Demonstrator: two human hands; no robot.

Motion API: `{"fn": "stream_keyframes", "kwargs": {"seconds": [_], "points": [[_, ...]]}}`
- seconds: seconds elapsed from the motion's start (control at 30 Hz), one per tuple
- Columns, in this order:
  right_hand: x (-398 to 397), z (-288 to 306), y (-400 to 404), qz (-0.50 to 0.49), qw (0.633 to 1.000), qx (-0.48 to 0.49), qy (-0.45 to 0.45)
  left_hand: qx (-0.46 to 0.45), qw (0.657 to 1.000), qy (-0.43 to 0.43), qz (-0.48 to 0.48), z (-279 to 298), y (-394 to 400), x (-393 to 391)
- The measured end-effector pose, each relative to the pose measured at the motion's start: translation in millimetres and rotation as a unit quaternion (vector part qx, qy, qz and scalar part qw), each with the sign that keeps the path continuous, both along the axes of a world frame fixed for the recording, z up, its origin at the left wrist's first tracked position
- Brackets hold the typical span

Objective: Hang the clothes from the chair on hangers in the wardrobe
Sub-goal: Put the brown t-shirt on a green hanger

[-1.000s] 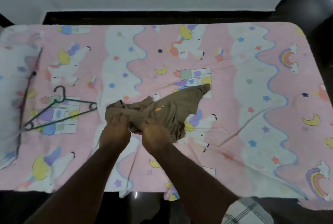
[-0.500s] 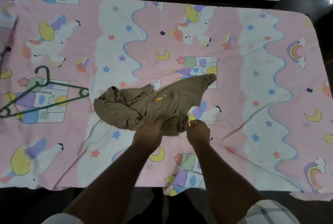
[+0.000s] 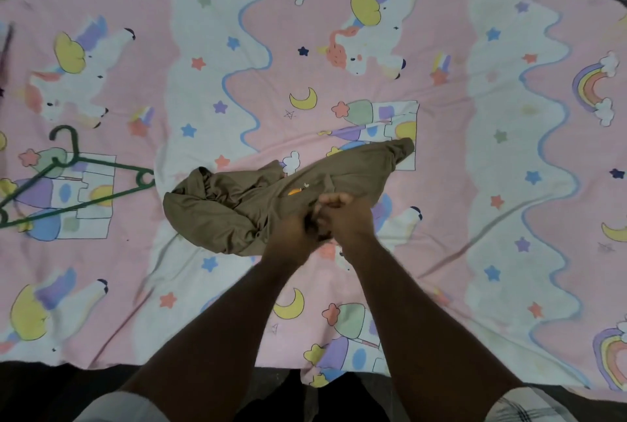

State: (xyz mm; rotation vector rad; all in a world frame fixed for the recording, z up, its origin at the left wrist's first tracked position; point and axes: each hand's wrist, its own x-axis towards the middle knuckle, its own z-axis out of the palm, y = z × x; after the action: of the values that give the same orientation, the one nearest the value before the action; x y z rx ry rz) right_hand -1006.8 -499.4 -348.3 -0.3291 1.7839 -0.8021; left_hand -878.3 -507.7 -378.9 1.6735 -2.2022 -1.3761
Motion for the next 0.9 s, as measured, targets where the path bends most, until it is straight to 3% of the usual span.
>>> {"fn": "stream_keyframes", "kwargs": {"seconds": [0.07, 0.17, 0.23, 0.4, 0.57, 0.9], "points": [[-12, 16, -30, -0.023, 0.999, -0.041, -0.003, -0.048, 0.995, -0.032, 0.083, 19, -35, 6], [-37, 39, -69, 0.039, 0.983, -0.082, 0.157, -0.089, 0.958, -0.039, 0.271, 45, -100, 28], [-48, 47, -82, 0.093, 0.965, -0.076, 0.232, -0.071, 0.942, -0.042, 0.325, 59, -134, 42], [-42, 37, -84, 0.155, 0.954, -0.076, 0.245, -0.021, 0.963, -0.092, 0.252, 61, -140, 53], [-33, 9, -82, 0.217, 0.937, -0.03, 0.271, -0.018, 0.963, -0.142, 0.23, 43, -129, 60], [-32, -39, -134, 0.289, 0.881, 0.008, 0.373, -0.026, 0.975, -0.132, 0.176, -16, -187, 69]]}}
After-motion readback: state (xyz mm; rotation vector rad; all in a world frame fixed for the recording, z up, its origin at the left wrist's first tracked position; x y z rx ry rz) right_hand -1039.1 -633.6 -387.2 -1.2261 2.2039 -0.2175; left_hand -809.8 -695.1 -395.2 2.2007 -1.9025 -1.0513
